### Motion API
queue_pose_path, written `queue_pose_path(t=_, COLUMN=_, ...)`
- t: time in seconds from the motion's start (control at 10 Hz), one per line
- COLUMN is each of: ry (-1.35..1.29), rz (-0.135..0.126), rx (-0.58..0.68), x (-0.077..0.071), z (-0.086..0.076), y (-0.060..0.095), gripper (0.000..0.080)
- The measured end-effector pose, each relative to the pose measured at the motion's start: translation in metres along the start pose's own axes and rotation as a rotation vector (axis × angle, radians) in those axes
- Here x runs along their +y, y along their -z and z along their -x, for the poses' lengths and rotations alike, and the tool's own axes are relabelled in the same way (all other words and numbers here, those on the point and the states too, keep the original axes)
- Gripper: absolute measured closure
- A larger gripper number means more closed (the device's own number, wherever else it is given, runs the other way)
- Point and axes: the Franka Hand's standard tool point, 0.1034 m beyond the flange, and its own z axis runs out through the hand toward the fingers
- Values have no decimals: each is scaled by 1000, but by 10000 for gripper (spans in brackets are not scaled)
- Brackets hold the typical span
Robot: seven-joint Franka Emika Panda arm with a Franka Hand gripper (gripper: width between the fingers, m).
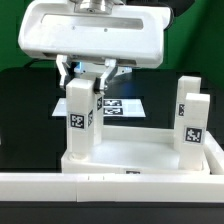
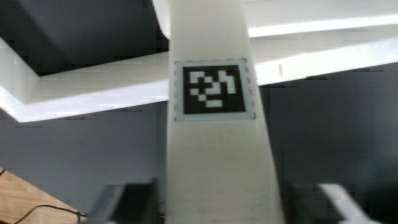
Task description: Assemble desk
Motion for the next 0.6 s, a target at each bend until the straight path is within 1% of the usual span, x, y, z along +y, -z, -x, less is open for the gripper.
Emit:
queue_pose_path(t=0.1, ry=0, rz=0, rx=0, x=0, z=0, y=0, gripper=234)
queue_pose_path(t=0.2, ry=0, rz=0, rx=0, x=0, z=0, y=0, gripper=173)
queue_pose_path(t=0.6, ry=0, rz=0, rx=0, x=0, z=0, y=0, gripper=151)
